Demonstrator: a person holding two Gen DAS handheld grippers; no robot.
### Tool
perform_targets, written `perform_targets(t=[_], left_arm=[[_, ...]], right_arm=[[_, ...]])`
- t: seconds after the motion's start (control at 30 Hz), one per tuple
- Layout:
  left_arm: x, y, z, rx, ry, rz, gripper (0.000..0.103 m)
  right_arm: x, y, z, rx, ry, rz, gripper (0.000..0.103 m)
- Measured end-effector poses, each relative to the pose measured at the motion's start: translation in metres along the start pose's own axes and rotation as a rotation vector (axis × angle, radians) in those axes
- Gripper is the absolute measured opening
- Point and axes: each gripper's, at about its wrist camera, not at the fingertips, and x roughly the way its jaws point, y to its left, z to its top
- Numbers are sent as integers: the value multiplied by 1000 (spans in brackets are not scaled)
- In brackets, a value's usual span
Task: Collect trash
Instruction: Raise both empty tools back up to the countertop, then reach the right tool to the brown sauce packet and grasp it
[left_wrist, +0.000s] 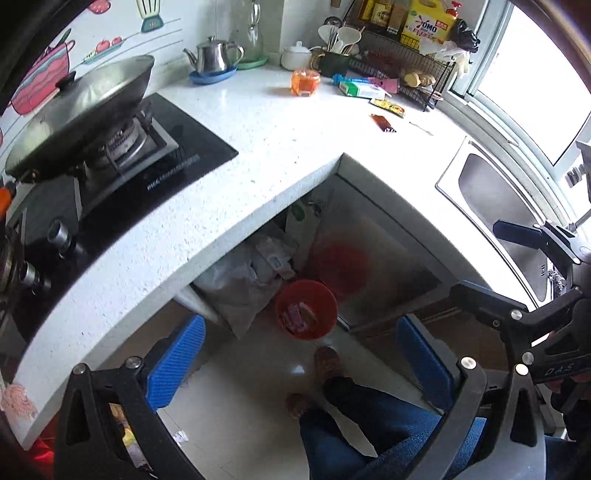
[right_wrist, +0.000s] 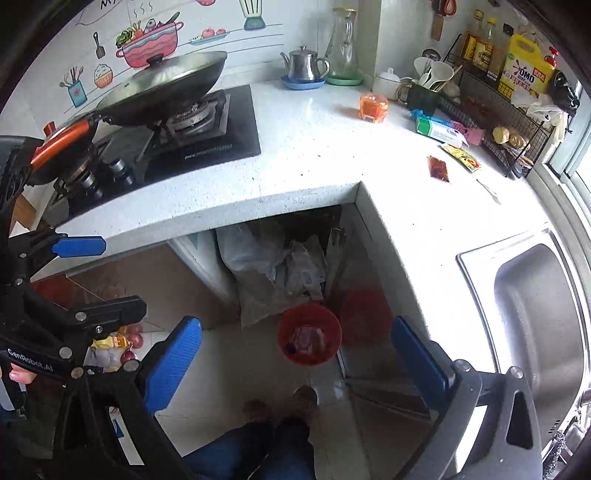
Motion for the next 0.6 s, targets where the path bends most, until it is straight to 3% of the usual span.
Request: perform_targets(t=[0.3, 0.6], left_arm=[[-22, -18, 61, 41, -64, 2, 103], [14, -33, 141, 64, -74, -3, 103]], right_arm=[[-26, -32, 35, 52, -54, -2, 102], [-9, -95, 89, 105, -78, -5, 102]])
